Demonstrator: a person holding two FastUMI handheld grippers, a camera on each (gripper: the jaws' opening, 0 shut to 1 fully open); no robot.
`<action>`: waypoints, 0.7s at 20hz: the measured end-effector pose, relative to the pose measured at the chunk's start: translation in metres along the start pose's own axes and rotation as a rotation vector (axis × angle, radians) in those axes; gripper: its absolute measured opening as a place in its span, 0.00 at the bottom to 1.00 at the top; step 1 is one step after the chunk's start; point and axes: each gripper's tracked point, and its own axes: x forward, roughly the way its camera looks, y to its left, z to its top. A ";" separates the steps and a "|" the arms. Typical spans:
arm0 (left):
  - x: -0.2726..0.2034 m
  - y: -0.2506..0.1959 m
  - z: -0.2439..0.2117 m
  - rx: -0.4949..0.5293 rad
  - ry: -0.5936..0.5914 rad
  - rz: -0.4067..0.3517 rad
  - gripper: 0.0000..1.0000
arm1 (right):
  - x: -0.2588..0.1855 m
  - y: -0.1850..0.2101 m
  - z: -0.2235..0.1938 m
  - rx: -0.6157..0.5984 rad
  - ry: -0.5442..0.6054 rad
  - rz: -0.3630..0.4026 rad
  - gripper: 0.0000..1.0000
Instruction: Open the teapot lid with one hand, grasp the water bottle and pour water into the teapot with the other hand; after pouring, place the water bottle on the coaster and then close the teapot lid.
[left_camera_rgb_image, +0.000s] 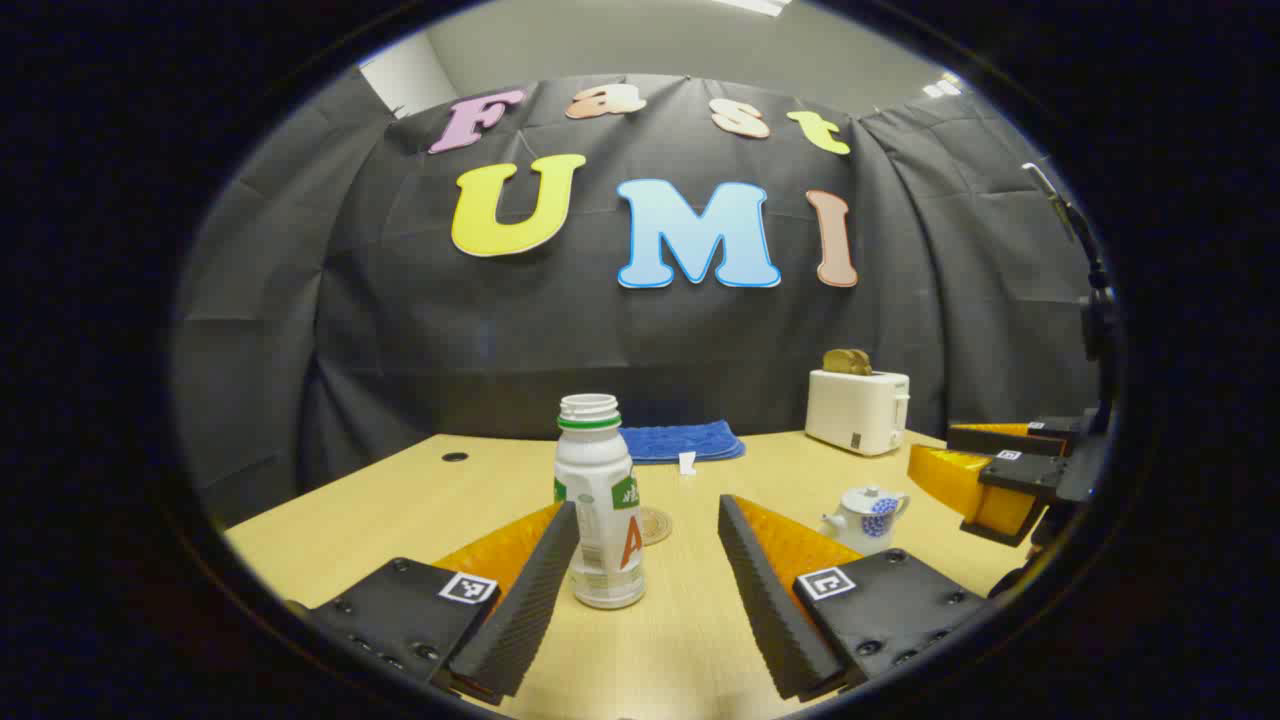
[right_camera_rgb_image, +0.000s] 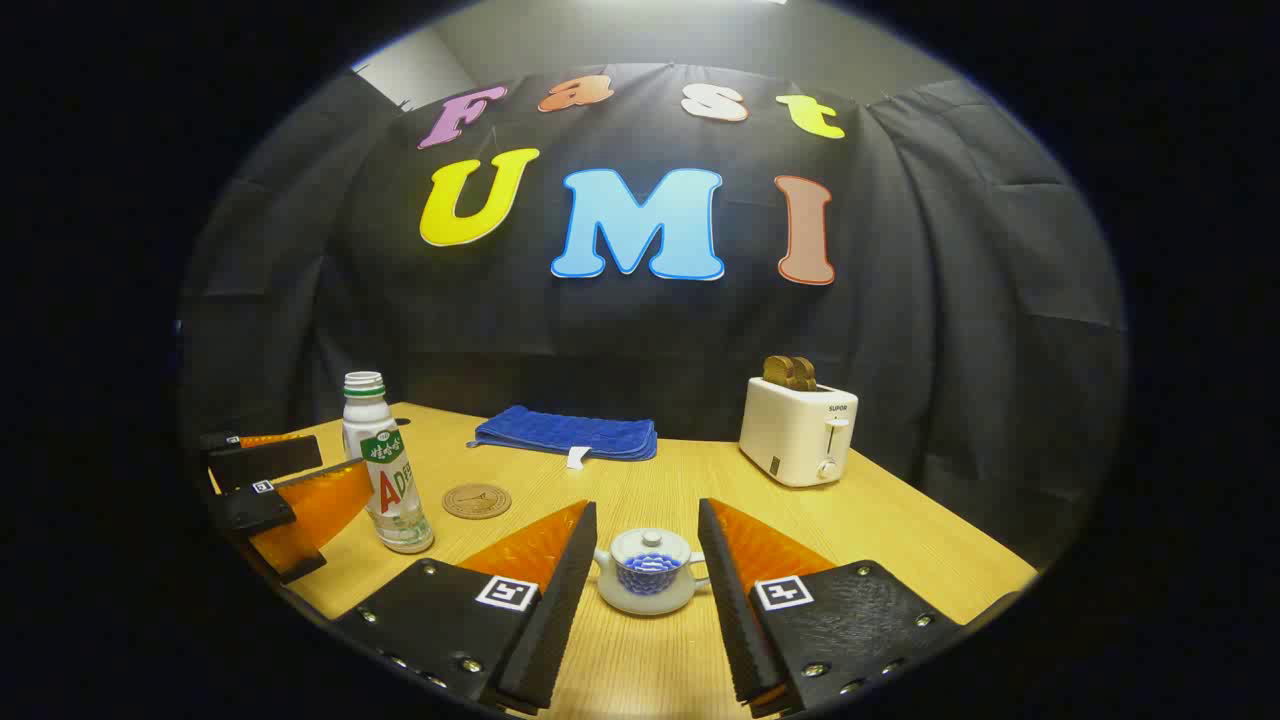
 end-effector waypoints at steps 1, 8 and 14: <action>-0.001 0.002 -0.001 0.003 -0.001 0.006 0.98 | 0.000 0.003 0.000 -0.004 0.002 0.004 0.64; -0.002 0.007 0.002 -0.006 -0.004 0.008 0.99 | 0.002 0.014 -0.002 0.013 0.013 0.025 0.64; -0.003 0.008 0.002 0.001 -0.003 0.009 0.99 | 0.005 0.015 -0.003 0.030 0.022 0.022 0.64</action>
